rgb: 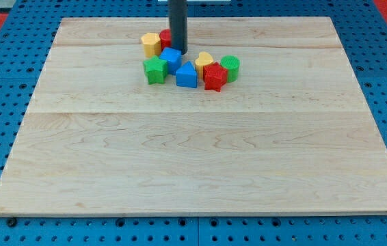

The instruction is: Slightly move the red star into green circle

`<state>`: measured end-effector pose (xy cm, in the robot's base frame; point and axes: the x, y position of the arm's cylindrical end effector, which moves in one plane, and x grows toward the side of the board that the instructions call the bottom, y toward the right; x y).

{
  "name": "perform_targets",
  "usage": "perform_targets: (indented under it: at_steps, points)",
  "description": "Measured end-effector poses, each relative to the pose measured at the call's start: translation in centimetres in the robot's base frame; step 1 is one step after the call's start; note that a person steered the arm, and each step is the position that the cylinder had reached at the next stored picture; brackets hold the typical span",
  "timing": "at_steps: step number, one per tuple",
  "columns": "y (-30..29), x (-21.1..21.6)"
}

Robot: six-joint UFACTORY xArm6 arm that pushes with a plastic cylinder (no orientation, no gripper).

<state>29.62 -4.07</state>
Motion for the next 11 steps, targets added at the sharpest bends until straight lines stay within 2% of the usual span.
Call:
perform_targets:
  at_steps: [4, 6, 8, 10, 11]
  points:
    - [-3.3, 8.4]
    - [3.6, 8.7]
    - [8.8, 11.6]
    - [10.3, 6.3]
    - [11.9, 6.7]
